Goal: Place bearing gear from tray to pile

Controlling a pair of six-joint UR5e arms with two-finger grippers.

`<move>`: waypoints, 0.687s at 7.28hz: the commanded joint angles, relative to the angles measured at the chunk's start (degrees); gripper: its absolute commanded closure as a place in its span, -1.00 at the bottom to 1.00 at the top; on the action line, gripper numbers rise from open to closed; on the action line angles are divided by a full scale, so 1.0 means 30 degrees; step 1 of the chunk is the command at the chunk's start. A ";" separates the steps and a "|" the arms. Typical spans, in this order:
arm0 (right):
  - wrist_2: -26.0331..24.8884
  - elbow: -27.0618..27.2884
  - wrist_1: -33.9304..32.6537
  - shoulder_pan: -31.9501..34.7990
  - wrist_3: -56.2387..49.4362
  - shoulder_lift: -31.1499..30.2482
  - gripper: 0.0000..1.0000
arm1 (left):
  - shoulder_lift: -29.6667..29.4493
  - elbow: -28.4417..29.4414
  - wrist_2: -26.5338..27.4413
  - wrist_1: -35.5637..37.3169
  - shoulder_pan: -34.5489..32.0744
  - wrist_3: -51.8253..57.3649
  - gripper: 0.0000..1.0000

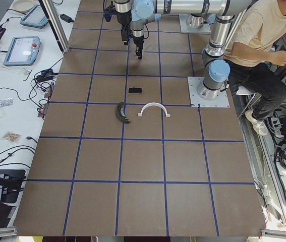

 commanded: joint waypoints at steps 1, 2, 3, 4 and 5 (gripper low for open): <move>-0.0160 -0.0046 0.0399 -0.1091 -0.1256 -0.1050 -1.00 | -0.0606 -0.1027 -0.0050 0.0265 0.0000 -0.0133 -1.00; -0.0131 0.0041 0.1042 -0.2491 -0.2746 -0.2014 -1.00 | -0.0839 -0.1496 0.0037 0.0295 -0.0145 -0.0250 -1.00; -0.0131 0.0071 0.2382 -0.3869 -0.4762 -0.2980 -1.00 | -0.0929 -0.2400 -0.0078 0.0760 -0.0233 -0.0454 -1.00; -0.0160 0.0071 0.3788 -0.5507 -0.6813 -0.3686 -1.00 | -0.1162 -0.3714 -0.0224 0.3026 -0.0379 -0.1819 -1.00; -0.0160 0.0071 0.4933 -0.7408 -0.9298 -0.4360 -1.00 | -0.1367 -0.4829 -0.0371 0.4586 -0.1396 -0.3022 -1.00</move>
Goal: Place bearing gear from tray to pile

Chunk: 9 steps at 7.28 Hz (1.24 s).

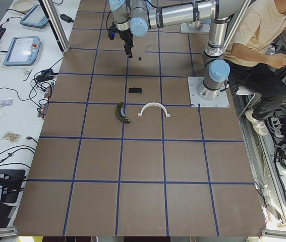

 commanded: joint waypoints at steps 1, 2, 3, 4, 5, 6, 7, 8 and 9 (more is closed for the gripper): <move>-0.0068 0.0011 0.2568 -0.4171 -0.5905 -0.1548 -1.00 | -0.0778 -0.2127 -0.0137 0.4059 -0.2670 -0.3297 -1.00; -0.0475 0.0040 0.3507 -0.5902 -0.9097 -0.2077 -1.00 | -0.1422 -0.2367 0.0037 0.6081 -0.3819 -0.4593 -1.00; -0.0682 0.0040 0.4647 -0.7311 -1.2407 -0.2314 -0.99 | -0.1979 -0.2543 -0.0135 0.6420 -0.4759 -0.6433 -1.00; -0.1264 0.0011 0.4717 -0.8718 -1.5021 -0.2404 -1.00 | -0.2420 -0.3067 -0.0079 0.7178 -0.5638 -0.7408 -1.00; -0.2401 0.0011 0.5095 -1.0066 -1.8122 -0.2462 -1.00 | -0.2946 -0.3942 -0.0136 0.9157 -0.5763 -0.7824 -1.00; -0.2587 0.0011 0.5388 -1.1239 -2.1662 -0.2463 -1.00 | -0.3329 -0.5227 -0.0166 1.1207 -0.5765 -0.7654 -1.00; -0.2618 -0.0076 0.5130 -1.2643 -2.4801 -0.2492 -1.00 | -0.3593 -0.6197 -0.0137 1.3142 -0.5765 -0.7421 -1.00; -0.2502 -0.0135 0.5099 -1.4137 -2.7443 -0.2492 -1.00 | -0.3770 -0.6294 -0.0050 1.3713 -0.5794 -0.7447 -1.00; -0.2501 -0.0223 0.4025 -1.5370 -2.9992 -0.2463 -1.00 | -0.3801 -0.6237 -0.0020 1.3689 -0.5794 -0.7448 -1.00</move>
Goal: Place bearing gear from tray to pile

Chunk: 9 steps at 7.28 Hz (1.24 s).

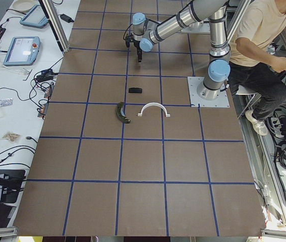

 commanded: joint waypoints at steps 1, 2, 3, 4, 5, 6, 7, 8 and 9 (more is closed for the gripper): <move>-0.0047 -0.0010 -0.2562 -0.2598 -0.5431 0.0187 -1.00 | -0.0167 -0.0166 0.0111 0.0505 -0.0019 -0.0014 -1.00; 0.0010 0.0020 -0.2753 -0.3622 -0.6960 0.0247 -1.00 | -0.0167 -0.0166 0.0083 0.0447 -0.0019 0.0015 -0.74; -0.0018 -0.0009 -0.2784 -0.4503 -0.8948 0.0595 -1.00 | -0.0167 -0.0166 0.0111 0.0272 -0.0019 0.0015 -0.15; 0.0011 -0.0154 -0.3104 -0.5382 -1.0911 0.1411 -1.00 | -0.0167 -0.0166 0.0112 0.0213 -0.0019 0.0015 0.46; 0.0011 -0.0213 -0.3890 -0.6318 -1.2874 0.2231 -1.00 | -0.0167 -0.0166 0.0112 0.0212 -0.0048 0.0015 0.89; 0.0011 -0.0533 -0.4246 -0.6589 -1.4257 0.2761 -1.00 | -0.0138 -0.0166 0.0112 0.0212 -0.0049 0.0044 1.00; -0.0018 -0.1232 -0.4307 -0.6650 -1.5344 0.3405 -1.00 | -0.0109 -0.0166 0.0112 0.0212 -0.0020 0.0044 1.00; -0.0047 -0.2109 -0.4308 -0.6940 -1.6776 0.4455 -1.00 | 0.0297 -0.0108 -0.0004 0.0212 0.0126 0.0538 1.00; -0.0222 -0.2930 -0.4279 -0.7552 -1.7573 0.5742 -1.00 | 0.0591 -0.0020 0.0082 -0.0107 0.0533 0.1790 1.00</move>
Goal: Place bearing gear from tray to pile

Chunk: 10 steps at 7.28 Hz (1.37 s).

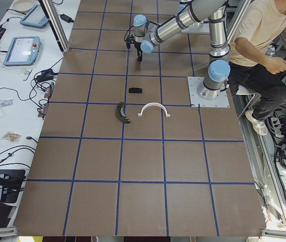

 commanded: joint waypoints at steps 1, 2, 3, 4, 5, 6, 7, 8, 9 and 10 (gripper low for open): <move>-0.0177 -0.1602 -0.0040 -0.0781 -0.1714 0.2274 -1.00 | 0.0654 0.0435 0.0056 -0.1000 0.1552 0.2547 1.00; -0.0177 -0.1579 -0.0011 -0.0783 -0.1747 0.2485 -0.94 | 0.1295 0.0728 -0.0175 -0.2458 0.2985 0.4418 1.00; -0.0148 -0.1492 -0.0011 -0.0783 -0.1805 0.2545 -0.80 | 0.1969 0.0731 -0.0091 -0.3864 0.4681 0.6670 1.00; -0.0148 -0.1404 -0.0011 -0.0783 -0.1806 0.2691 -0.71 | 0.2497 0.0702 0.0055 -0.5010 0.6642 0.9042 1.00; -0.0148 -0.1345 0.0047 -0.0783 -0.1835 0.2722 -0.55 | 0.2909 0.0528 0.0289 -0.5253 0.8546 1.1328 1.00; -0.0148 -0.1345 0.0077 -0.0783 -0.1806 0.2809 -0.42 | 0.3087 0.0439 0.1712 -0.5285 1.0074 1.3497 1.00; -0.0148 -0.1345 0.0135 -0.0783 -0.1806 0.2839 -0.37 | 0.3350 0.0264 0.2829 -0.5256 1.0959 1.5143 1.00; -0.0177 -0.1345 0.0135 -0.0783 -0.1806 0.2897 -0.07 | 0.3497 -0.0463 0.2840 -0.5227 1.1722 1.5362 1.00; -0.0206 -0.1316 0.0193 -0.0783 -0.1777 0.2898 -0.06 | 0.3470 -0.1572 0.2521 -0.4907 1.2919 1.6089 1.00; -0.0235 -0.1083 0.0165 -0.0783 -0.1776 0.2869 -0.05 | 0.3382 -0.2366 0.2025 -0.4875 1.3859 1.6242 1.00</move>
